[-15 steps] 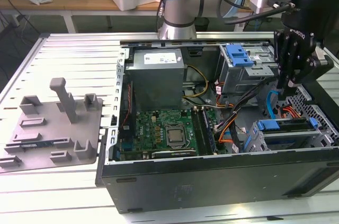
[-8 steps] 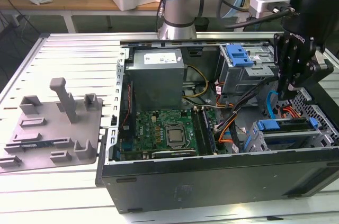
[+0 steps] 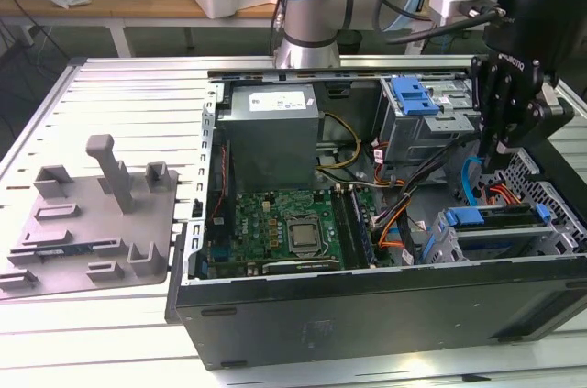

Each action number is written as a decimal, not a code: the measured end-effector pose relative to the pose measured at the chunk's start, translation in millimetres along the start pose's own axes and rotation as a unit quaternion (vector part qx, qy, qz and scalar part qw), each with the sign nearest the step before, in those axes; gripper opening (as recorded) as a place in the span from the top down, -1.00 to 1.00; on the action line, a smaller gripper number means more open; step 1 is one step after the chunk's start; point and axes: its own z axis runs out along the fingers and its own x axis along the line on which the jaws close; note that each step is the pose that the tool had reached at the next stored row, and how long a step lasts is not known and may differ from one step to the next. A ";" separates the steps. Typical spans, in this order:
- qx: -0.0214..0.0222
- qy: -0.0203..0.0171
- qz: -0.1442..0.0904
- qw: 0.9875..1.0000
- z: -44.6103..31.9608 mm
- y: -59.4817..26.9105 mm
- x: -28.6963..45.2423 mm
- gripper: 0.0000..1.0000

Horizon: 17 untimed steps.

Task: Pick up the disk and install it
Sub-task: 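Insert the second disk wire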

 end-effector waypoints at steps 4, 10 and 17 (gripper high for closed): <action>0.000 0.012 -0.001 1.000 -0.1 0.0 -1.1 0.40; 0.000 0.020 0.003 1.000 -0.5 2.6 -1.3 0.40; -0.002 0.021 0.010 1.000 0.7 5.3 -3.2 0.40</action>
